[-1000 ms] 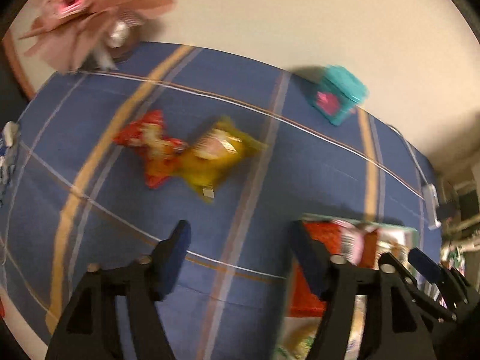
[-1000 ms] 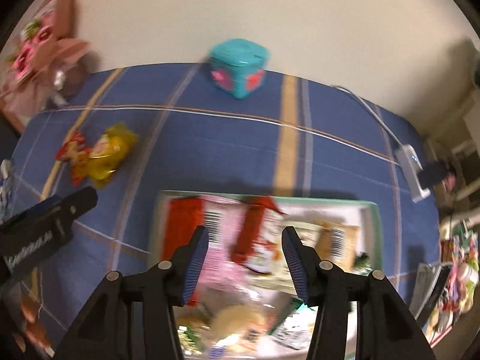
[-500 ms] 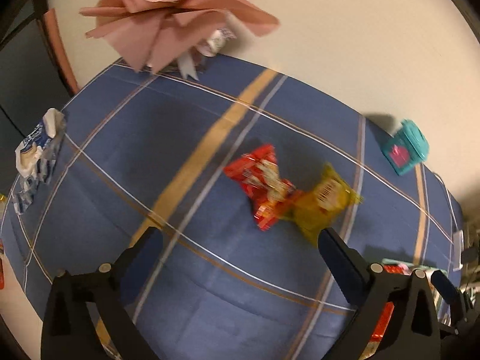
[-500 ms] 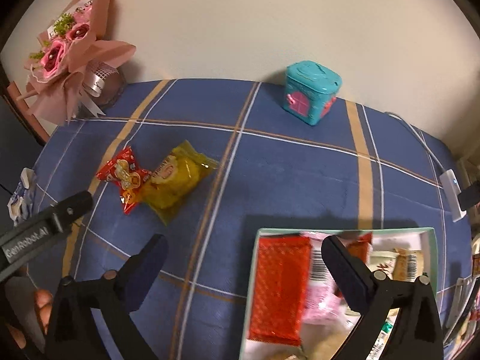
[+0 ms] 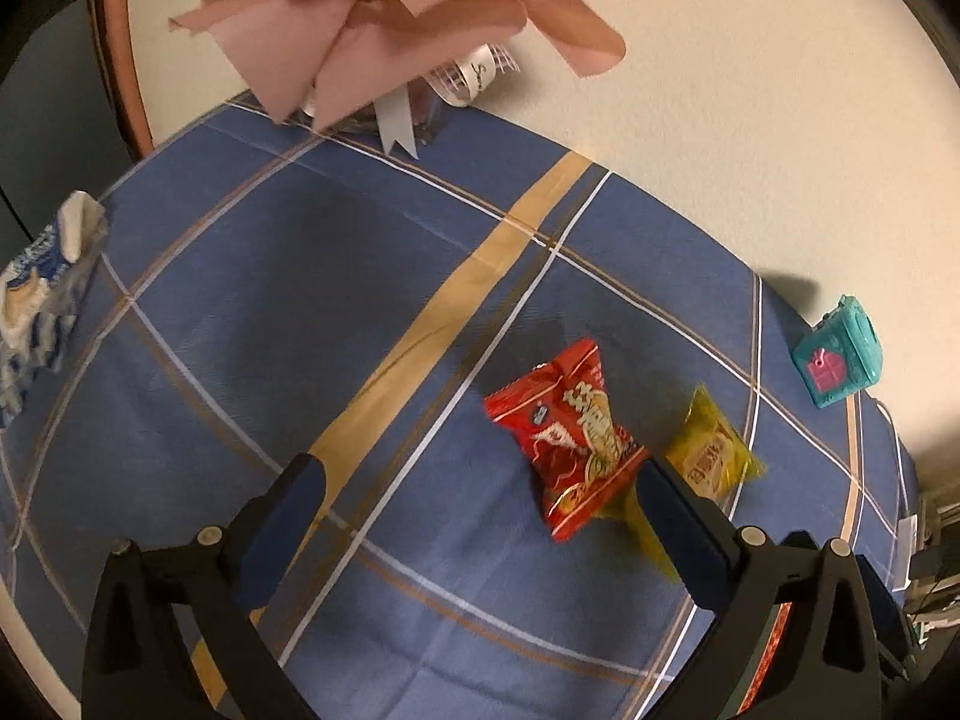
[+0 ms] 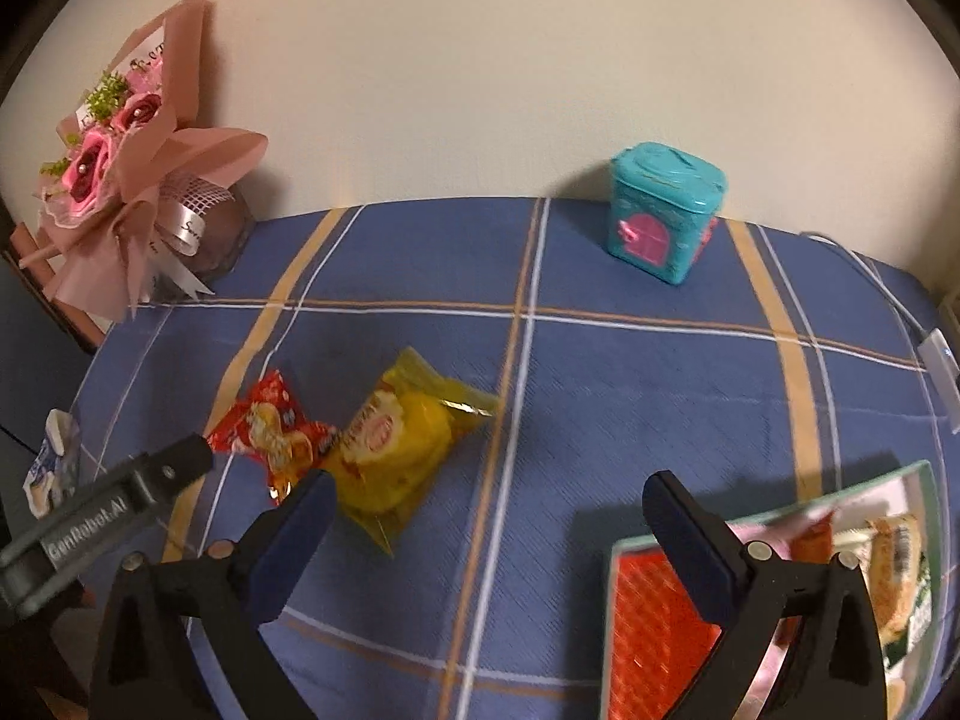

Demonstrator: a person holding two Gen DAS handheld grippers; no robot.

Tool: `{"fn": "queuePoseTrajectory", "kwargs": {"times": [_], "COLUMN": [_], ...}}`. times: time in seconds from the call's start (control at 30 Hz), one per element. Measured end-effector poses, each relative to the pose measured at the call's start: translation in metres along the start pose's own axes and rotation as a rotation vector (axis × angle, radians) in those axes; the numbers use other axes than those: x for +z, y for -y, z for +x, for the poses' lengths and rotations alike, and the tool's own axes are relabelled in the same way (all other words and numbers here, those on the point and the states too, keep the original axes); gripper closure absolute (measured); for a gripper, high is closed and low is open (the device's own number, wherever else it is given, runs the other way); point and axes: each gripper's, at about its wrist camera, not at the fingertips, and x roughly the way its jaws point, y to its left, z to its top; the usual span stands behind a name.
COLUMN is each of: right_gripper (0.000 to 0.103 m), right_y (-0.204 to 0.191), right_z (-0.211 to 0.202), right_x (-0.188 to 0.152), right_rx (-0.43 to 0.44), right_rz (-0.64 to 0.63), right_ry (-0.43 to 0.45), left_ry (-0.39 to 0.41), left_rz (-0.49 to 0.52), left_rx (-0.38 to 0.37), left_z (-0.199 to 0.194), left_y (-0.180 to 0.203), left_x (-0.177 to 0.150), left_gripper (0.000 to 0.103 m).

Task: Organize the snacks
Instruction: 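Move the left tool to the red chip bag while the right tool reaches the yellow bread bag, then grasp the red chip bag with the left tool while the right tool grasps the yellow bread bag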

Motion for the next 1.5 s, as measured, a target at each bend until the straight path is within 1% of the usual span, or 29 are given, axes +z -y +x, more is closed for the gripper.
{"fn": "queuePoseTrajectory", "kwargs": {"times": [0.07,0.13,0.23,0.33,0.5,0.6,0.83,1.03,1.13,1.2,1.3,1.4,1.43,1.5], "right_gripper": [0.000,0.000,0.000,0.000,0.000,0.000,0.000,0.000,0.000,0.000,0.000,0.000,0.001,0.005], "right_y": [-0.006,-0.010,-0.017,-0.022,-0.029,-0.028,-0.016,-0.011,-0.010,-0.010,-0.012,-0.012,-0.012,-0.012], "right_z": [0.012,0.022,0.039,0.054,0.073,0.078,0.077,0.083,0.087,0.091,0.093,0.093,0.093,0.092], "right_x": [0.005,0.008,0.011,0.013,0.011,0.008,0.005,0.001,-0.002,-0.003,-0.003,-0.003,-0.002,-0.002], "right_rx": [0.001,0.008,-0.001,0.004,-0.010,-0.012,-0.021,-0.024,-0.035,-0.042,-0.055,-0.058,-0.058,-0.053], "right_rz": [0.001,-0.004,-0.020,-0.017,-0.025,-0.024,0.002,0.006,-0.004,-0.010,-0.029,-0.034,-0.033,-0.032], "right_ry": [-0.010,-0.022,-0.035,-0.048,-0.069,-0.073,-0.068,-0.084,-0.094,-0.102,-0.107,-0.111,-0.110,-0.107], "left_ry": [-0.013,-0.021,-0.007,0.000,-0.034,-0.060,-0.075,-0.082,-0.080,-0.077,-0.071,-0.067,-0.064,-0.064], "left_rz": [-0.038,-0.079,-0.118,-0.106,-0.054,-0.031,-0.036,-0.051,-0.050,-0.052,-0.049,-0.045,-0.049,-0.063], "left_rx": [-0.008,-0.058,-0.089,-0.116,-0.112,-0.108,-0.089,-0.096,-0.091,-0.096,-0.095,-0.085,-0.086,-0.099], "left_z": [0.010,0.018,0.023,0.027,0.042,0.051,0.059,0.067,0.068,0.068,0.068,0.067,0.066,0.065], "left_y": [-0.004,-0.010,-0.016,-0.012,0.004,0.012,0.011,0.009,0.008,0.006,0.004,0.003,0.001,-0.003], "left_x": [0.005,0.009,0.017,0.022,0.020,0.015,0.009,0.009,0.009,0.010,0.011,0.012,0.012,0.013], "left_gripper": [0.000,0.000,0.000,0.000,0.000,0.000,0.001,0.003,0.011,0.012,0.018,0.030,0.036,0.040]}}
